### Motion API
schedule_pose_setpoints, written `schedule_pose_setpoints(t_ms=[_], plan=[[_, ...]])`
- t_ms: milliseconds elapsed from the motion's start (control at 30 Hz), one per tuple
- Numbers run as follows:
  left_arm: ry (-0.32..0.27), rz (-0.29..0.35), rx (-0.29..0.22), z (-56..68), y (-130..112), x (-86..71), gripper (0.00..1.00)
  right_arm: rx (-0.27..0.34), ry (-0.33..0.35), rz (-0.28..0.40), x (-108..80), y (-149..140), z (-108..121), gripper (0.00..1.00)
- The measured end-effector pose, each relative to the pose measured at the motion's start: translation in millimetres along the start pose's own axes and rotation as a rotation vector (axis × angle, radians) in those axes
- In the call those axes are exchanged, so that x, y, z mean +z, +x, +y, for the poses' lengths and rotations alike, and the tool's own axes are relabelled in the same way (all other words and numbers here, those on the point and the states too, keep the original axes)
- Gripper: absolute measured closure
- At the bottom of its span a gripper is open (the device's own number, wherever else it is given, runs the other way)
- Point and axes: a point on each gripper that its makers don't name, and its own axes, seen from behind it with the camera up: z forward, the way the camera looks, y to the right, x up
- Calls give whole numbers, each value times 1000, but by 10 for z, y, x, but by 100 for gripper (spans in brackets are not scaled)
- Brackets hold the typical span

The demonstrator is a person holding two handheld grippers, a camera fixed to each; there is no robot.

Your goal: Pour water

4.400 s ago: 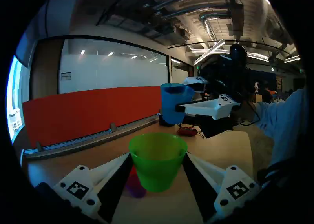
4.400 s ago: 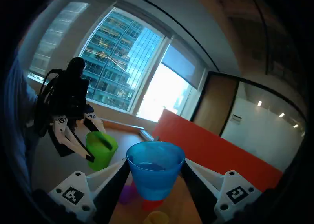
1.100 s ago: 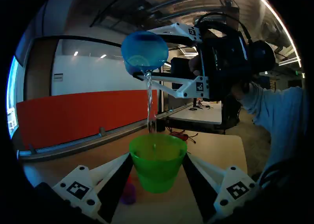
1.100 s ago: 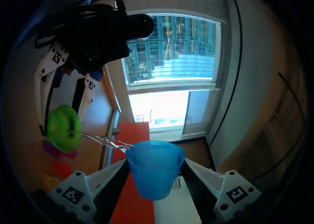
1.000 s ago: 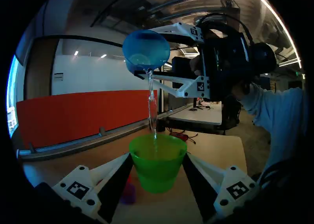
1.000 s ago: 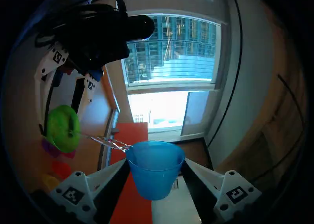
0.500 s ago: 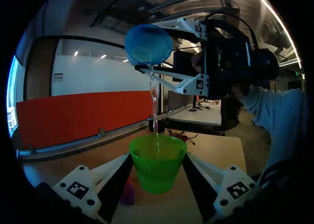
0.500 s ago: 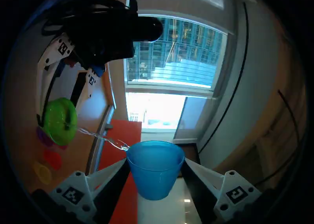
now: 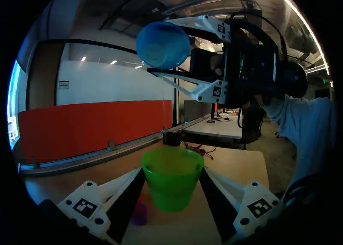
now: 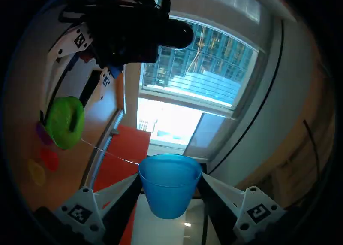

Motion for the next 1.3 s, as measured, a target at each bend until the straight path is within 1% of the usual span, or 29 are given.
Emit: schedule_pose_setpoints(t_ms=[167, 267, 367, 467, 700, 900, 1167, 1300], plan=[[3, 7, -2, -14, 35, 3, 15, -38, -1, 5, 18, 38, 0, 11], [6, 9, -3, -23, 43, 5, 15, -35, -2, 8, 24, 61, -14, 11], [8, 11, -3, -28, 44, 3, 15, -11, -2, 7, 25, 64, -30, 11], [10, 12, -2, -29, 46, 0, 15, 39, 5, -2, 33, 43, -74, 12], [13, 13, 1, -31, 56, -2, 15, 228, 12, -6, 2, 28, -128, 11], [20, 14, 9, -50, 76, -10, 15, 387, 41, 5, -80, 53, -204, 11], [24, 17, 14, -57, 116, -35, 15, 587, 56, 12, -173, 98, -244, 11], [27, 16, 24, -63, 113, -40, 15, 725, 59, 21, -220, 161, -274, 11]])
